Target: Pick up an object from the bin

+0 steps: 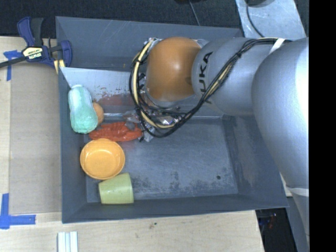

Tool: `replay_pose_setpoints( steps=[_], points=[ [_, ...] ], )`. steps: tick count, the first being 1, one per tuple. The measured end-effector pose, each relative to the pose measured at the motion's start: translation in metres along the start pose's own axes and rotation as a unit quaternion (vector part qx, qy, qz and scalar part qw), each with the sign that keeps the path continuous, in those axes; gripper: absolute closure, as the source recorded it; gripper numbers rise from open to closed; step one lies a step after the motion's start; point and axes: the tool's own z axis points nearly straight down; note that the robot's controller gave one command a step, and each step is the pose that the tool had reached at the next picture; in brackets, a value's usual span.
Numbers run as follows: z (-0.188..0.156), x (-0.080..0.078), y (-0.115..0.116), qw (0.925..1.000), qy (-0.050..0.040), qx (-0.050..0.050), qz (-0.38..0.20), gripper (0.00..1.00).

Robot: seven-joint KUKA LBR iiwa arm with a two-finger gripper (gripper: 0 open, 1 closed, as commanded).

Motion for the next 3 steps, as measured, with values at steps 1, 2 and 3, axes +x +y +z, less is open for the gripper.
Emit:
replay_pose_setpoints(
  steps=[1, 2, 3],
  points=[
    [-0.105, 0.018, -0.007, 0.9974, 0.0022, 0.000, 0.072, 1.00],
    [-0.013, 0.002, 0.008, 0.9999, 0.0009, -0.002, 0.010, 1.00],
    [-0.133, 0.014, 0.003, 0.9994, -0.0025, 0.002, 0.033, 1.00]
  ],
)
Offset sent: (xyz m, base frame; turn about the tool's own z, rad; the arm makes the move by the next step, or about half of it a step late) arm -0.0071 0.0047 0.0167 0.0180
